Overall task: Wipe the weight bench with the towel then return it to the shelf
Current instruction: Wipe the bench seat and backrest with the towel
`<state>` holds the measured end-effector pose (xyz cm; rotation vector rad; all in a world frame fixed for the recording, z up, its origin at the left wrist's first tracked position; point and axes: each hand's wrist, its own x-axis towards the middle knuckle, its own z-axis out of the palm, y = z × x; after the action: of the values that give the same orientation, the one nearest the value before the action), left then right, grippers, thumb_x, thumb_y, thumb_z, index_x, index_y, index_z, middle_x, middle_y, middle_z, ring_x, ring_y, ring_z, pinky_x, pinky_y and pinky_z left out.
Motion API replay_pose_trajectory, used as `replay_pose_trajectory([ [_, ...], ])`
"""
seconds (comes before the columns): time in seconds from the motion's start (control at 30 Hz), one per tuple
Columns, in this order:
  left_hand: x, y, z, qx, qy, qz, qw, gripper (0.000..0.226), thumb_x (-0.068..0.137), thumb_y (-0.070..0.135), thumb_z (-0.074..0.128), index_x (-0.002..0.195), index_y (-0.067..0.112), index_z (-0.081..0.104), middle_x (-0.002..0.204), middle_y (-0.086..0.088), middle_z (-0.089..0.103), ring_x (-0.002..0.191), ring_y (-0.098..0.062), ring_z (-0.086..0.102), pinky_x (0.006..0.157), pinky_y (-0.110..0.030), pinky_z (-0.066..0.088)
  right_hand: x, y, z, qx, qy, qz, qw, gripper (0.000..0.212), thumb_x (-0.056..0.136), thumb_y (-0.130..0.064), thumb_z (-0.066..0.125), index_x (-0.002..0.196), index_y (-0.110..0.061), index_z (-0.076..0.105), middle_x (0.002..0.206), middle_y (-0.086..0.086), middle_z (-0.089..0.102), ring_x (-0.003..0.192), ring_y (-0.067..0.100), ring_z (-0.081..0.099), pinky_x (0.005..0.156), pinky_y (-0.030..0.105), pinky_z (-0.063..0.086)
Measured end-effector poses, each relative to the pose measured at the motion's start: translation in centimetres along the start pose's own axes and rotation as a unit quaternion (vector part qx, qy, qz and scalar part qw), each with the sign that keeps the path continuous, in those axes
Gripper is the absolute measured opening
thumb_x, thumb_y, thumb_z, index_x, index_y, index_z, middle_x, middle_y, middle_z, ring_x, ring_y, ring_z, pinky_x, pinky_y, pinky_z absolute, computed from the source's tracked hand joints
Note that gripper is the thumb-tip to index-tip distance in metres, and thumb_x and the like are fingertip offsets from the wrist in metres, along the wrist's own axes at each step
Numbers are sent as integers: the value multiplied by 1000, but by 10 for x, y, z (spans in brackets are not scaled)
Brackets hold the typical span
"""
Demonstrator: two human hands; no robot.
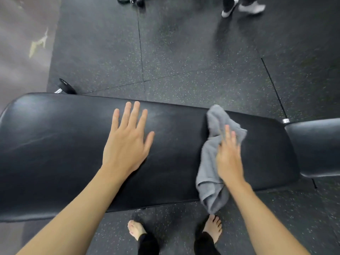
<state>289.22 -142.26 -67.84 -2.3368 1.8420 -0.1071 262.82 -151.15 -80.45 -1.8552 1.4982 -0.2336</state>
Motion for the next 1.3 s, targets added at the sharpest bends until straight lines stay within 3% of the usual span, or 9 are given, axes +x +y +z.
replay_pose_trajectory([
  [0.1, 0, 3, 3, 44, -9, 6, 999, 69, 104, 48, 25, 158, 5, 29, 167, -19, 22, 156, -37, 17, 125, -57, 14, 26, 43, -18, -12, -4, 121, 993, 55, 105, -4, 29, 159, -8, 18, 171, 11, 1, 157, 35, 0, 122, 59, 10],
  [0.2, 2, 2, 4, 48, -13, 8, 999, 69, 105, 47, 23, 158, 3, 26, 167, -21, 22, 156, -38, 16, 125, -57, 14, 31, 20, -9, -43, 27, 117, 992, 57, 102, -20, 24, 158, -6, 26, 170, 14, 11, 154, 40, 15, 118, 62, 18],
  [0.3, 3, 2, 4, 26, -11, 0, 1000, 67, 104, 39, 22, 159, 0, 19, 167, -19, 23, 157, -35, 17, 125, -56, 16, 20, -54, 19, -64, 59, -7, 996, 69, 92, -34, 22, 155, -10, 37, 164, 17, 31, 147, 43, 34, 113, 62, 31],
  [0.47, 2, 1, -1, -72, 26, -1, 997, 67, 104, 36, 19, 160, 1, 15, 169, -15, 19, 158, -27, 16, 127, -51, 16, -1, -169, 45, -22, -20, -205, 978, 65, 99, -49, 19, 161, -33, 17, 172, -2, 5, 158, 25, -3, 125, 48, 0],
  [0.57, 1, 1, -5, -117, 31, -2, 993, 72, 103, 48, 21, 161, 5, 14, 171, -10, 14, 159, -21, 11, 129, -46, 12, 10, -145, 35, -19, -29, -248, 968, 58, 102, -43, 19, 160, -37, 20, 172, -6, 7, 158, 20, -1, 125, 46, 4],
  [0.73, 0, 2, -2, -61, 18, 12, 998, 75, 102, 54, 19, 157, 5, 30, 166, -11, 30, 157, -24, 22, 127, -52, 14, 27, -44, 12, 19, 17, -93, 995, 59, 107, -13, 30, 159, -38, 21, 171, -10, 7, 158, 16, -2, 127, 49, 7],
  [0.93, -2, 1, 1, -47, 24, 25, 998, 76, 101, 57, 19, 151, 5, 43, 162, -15, 37, 155, -28, 27, 126, -55, 13, 0, -55, 17, 13, 39, 11, 999, 60, 101, -38, 23, 161, -36, 14, 172, -1, 2, 158, 26, -4, 124, 57, 4],
  [1.1, 0, 1, 2, -69, 23, 23, 997, 76, 100, 56, 21, 151, 4, 42, 162, -15, 38, 154, -27, 28, 126, -54, 14, -84, -128, 51, -13, -1, -154, 988, 70, 94, -46, 28, 161, -34, 14, 172, 5, 0, 158, 28, -9, 126, 52, -3],
  [1.3, 8, 22, 5, -103, 45, -35, 993, 62, 99, 42, 36, 140, -1, 54, 156, -19, 45, 150, -34, 34, 123, -54, 17, -72, -72, 29, 19, -32, -235, 971, 61, 100, -24, 22, 160, -35, 21, 171, -9, 5, 157, 13, -8, 128, 45, 4],
])
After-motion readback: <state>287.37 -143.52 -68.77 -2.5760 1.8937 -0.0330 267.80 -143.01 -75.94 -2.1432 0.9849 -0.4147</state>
